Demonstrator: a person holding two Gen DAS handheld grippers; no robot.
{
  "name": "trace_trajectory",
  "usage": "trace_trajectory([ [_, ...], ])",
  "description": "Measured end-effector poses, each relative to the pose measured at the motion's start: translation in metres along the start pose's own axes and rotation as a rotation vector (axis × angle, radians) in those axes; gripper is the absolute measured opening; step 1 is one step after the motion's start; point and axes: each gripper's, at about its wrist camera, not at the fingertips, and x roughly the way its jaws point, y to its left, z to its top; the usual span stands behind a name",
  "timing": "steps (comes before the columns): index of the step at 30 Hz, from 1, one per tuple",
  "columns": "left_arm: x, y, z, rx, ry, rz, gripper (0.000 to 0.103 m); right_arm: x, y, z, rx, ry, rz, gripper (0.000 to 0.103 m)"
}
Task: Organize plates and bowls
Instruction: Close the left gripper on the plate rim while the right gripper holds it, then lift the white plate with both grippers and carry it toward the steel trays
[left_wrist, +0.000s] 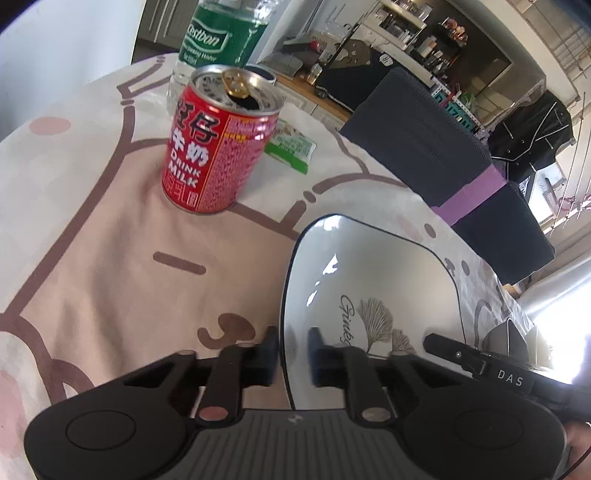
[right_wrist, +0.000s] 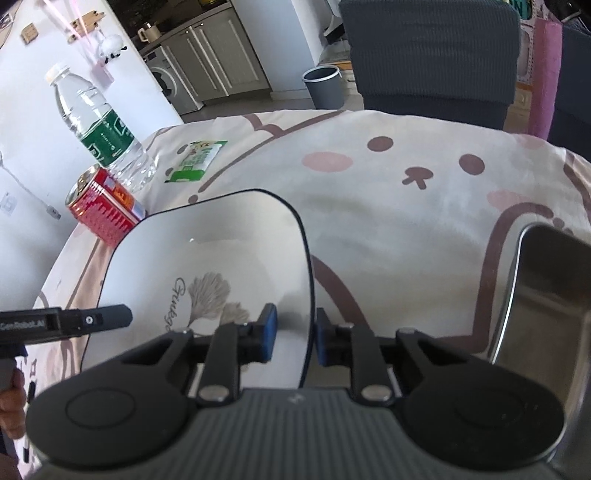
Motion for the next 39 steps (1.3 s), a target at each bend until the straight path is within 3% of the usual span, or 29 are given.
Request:
trace_trajectory([
  [11,0.005,0.004,0.002,0.001,-0.004,-0.012,0.014,-0.002,-0.005,0.002,0.008,-0.020,0.028,0.020],
  [17,-0.001,0.000,-0.001,0.040,-0.037,0.009,0.014,-0.006,0.004,-0.003,-0.037,-0.019,-0.006,0.020],
  [22,-0.024,-0.014,-0.003,0.099,-0.075,0.042,0.014,-0.022,0.016,-0.010,-0.080,-0.071,-0.028,0.019],
  [30,-0.073,-0.034,-0.015,0.138,-0.142,0.002,0.014,-0.076,0.029,-0.022,-0.103,-0.149,-0.032,0.018],
  [39,-0.149,-0.085,-0.052,0.262,-0.214,-0.094,0.013,-0.183,0.027,-0.060,-0.121,-0.240,0.011,0.017],
])
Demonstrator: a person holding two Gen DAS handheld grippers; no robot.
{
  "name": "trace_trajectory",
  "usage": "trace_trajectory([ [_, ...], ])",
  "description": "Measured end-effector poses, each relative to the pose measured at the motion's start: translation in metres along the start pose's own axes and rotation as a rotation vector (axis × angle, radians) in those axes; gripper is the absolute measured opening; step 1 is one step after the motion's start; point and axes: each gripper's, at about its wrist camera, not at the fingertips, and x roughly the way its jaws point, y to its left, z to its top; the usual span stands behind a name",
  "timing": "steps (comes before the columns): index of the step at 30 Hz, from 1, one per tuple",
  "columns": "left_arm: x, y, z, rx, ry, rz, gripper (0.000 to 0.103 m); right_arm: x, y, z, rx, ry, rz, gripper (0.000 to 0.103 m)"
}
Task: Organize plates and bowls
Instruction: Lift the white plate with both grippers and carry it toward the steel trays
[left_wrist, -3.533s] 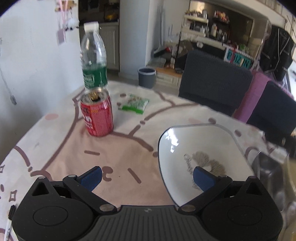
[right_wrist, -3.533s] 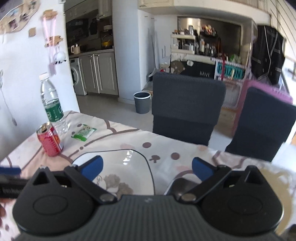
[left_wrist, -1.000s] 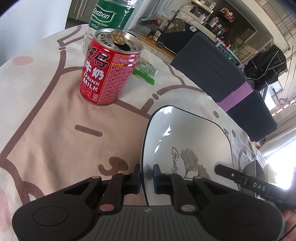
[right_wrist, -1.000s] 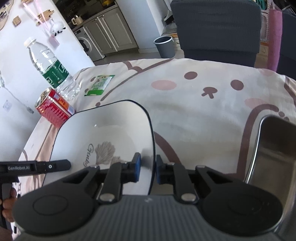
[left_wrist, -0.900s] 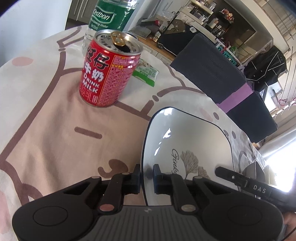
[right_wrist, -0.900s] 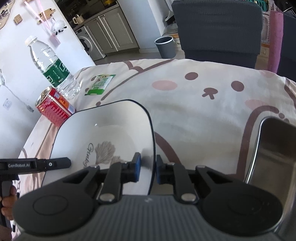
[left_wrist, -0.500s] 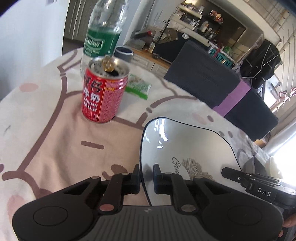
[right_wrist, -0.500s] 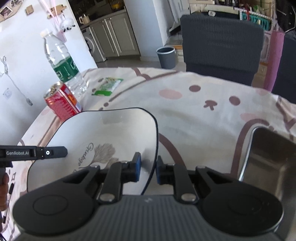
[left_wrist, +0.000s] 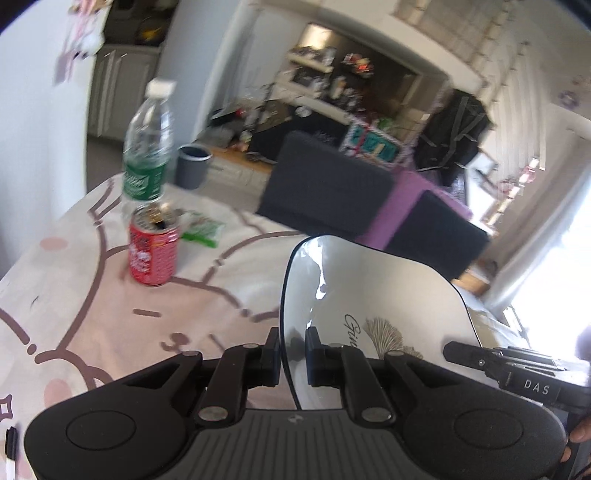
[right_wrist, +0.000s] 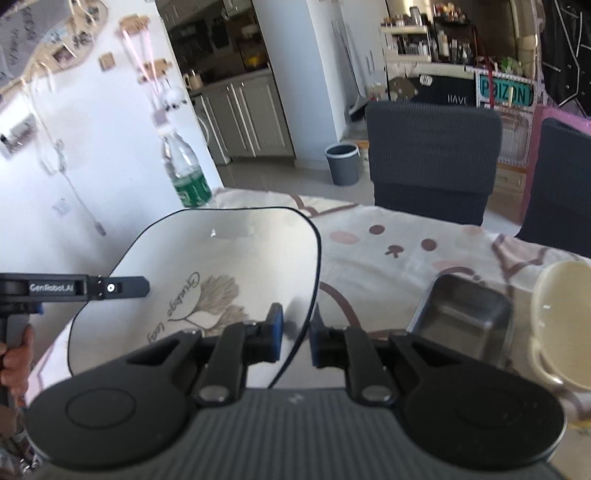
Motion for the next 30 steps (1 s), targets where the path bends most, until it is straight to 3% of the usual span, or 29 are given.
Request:
trace_trajectory([
  [10,-0.054,-0.075,-0.042,0.165,-0.005,-0.163,0.012,-0.133,-0.031,-0.050,0.033,-0.089,0.005,0.014],
  [16,-0.060,-0.103,-0.078,0.245,0.062,-0.228,0.012,-0.191,-0.051,-0.095,0.093,-0.108,-0.005,0.012],
  [24,-0.029,-0.099,-0.135,0.265,0.250,-0.261,0.012,-0.197,-0.062,-0.170,0.206,0.006,-0.056,0.012],
  [30,-0.002,-0.076,-0.165,0.219,0.416,-0.211,0.013,-0.167,-0.058,-0.208,0.246,0.166,-0.048,0.013],
])
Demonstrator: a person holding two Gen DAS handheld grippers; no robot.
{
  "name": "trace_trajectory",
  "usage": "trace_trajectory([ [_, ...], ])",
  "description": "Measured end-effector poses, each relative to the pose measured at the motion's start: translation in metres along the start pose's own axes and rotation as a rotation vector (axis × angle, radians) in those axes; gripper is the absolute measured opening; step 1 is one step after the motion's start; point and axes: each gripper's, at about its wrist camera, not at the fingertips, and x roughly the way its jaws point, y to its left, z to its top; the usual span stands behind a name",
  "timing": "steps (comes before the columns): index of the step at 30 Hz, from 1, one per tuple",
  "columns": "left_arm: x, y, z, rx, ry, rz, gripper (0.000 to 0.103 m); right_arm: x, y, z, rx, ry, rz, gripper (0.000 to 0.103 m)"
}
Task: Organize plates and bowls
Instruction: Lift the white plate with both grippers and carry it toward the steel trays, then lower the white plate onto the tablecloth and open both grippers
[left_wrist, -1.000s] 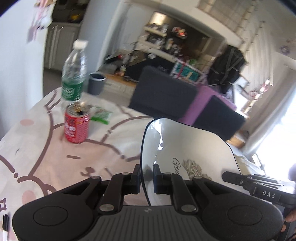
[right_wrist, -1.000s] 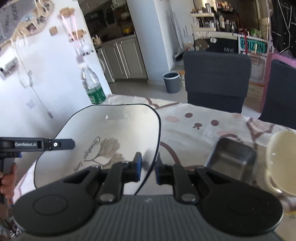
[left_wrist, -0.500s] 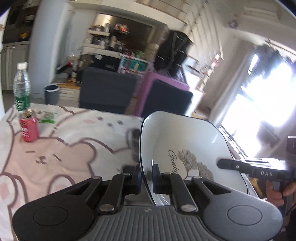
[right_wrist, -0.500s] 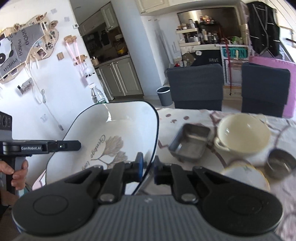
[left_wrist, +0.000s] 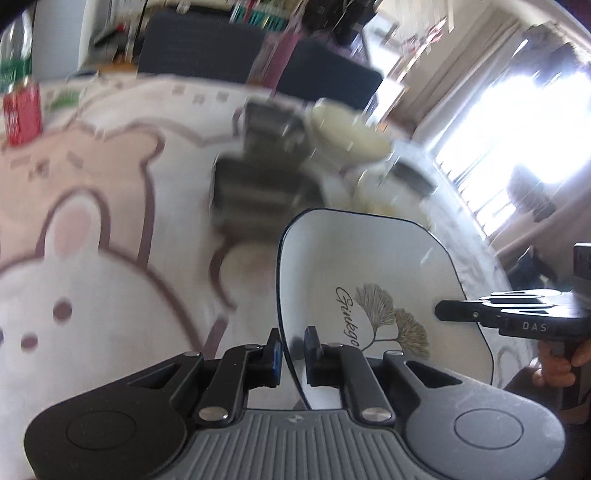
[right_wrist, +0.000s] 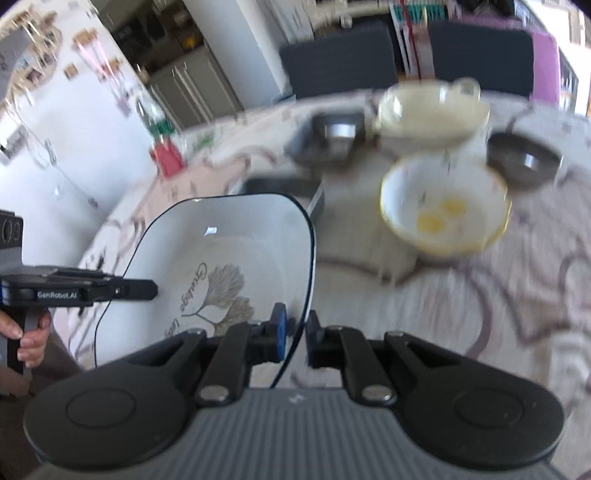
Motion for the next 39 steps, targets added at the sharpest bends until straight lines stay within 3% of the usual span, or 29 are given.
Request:
trace_trajectory([
  [4,0.014,0.014,-0.008,-0.031,0.072,0.020,0.014,0.026,0.003,-0.012,0.029,0.119,-0.004,0.013],
  [9,0.025,0.028,-0.009,-0.046,0.107,0.048,0.016,0.051,0.014,-0.010,0.028,0.188,-0.013,0.013],
  [18,0.046,0.040,-0.004,-0.037,0.162,0.109,0.016,0.092,0.027,0.015,0.011,0.221,-0.070,0.013],
  [24,0.051,0.044,0.006,-0.033,0.141,0.123,0.016,0.107,0.025,0.022,0.047,0.244,-0.082,0.013],
  [39,0.050,0.041,0.007,-0.013,0.131,0.137,0.016,0.108,0.025,0.021,0.041,0.240,-0.098,0.015],
])
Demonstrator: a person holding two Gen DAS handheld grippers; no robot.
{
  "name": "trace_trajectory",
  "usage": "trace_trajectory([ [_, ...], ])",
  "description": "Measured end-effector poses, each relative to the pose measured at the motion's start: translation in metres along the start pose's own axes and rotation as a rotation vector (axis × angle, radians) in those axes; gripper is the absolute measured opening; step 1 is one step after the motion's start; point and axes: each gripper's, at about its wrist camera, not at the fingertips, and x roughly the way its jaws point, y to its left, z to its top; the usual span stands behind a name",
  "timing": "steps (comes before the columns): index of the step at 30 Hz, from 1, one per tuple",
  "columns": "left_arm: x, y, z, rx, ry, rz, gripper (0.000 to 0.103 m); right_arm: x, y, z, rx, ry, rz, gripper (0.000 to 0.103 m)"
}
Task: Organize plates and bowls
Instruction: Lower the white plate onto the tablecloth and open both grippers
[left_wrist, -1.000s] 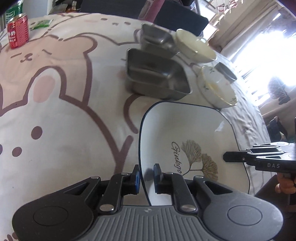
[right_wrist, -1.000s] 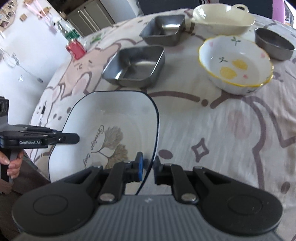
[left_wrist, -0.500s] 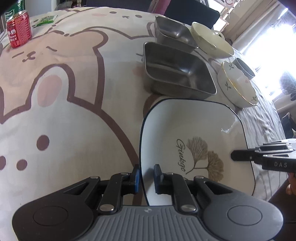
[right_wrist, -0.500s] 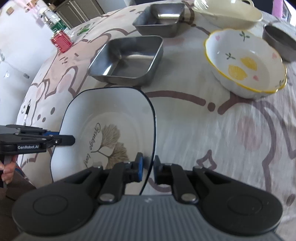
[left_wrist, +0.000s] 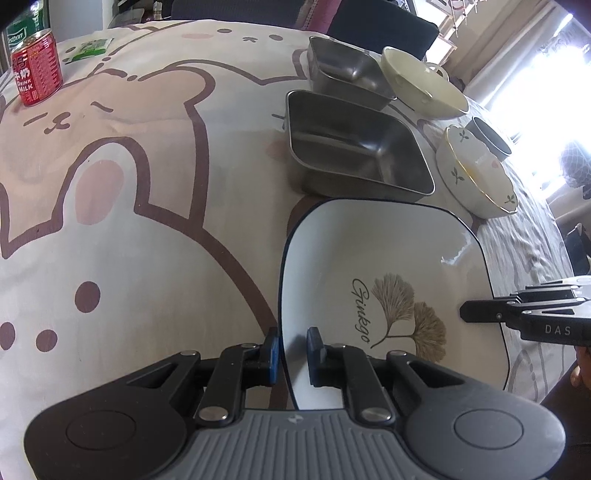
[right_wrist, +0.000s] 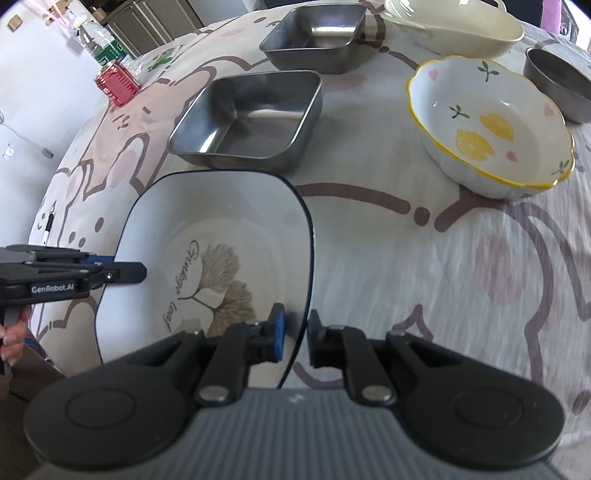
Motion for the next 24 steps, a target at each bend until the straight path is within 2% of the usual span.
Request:
trace_trajectory([
  [24,0.0006,-0.0035,0.0016,0.034,0.006,0.005,0.016,0.0034,0.0026,0.0002,-0.018,-0.006,-0.023,0.017],
])
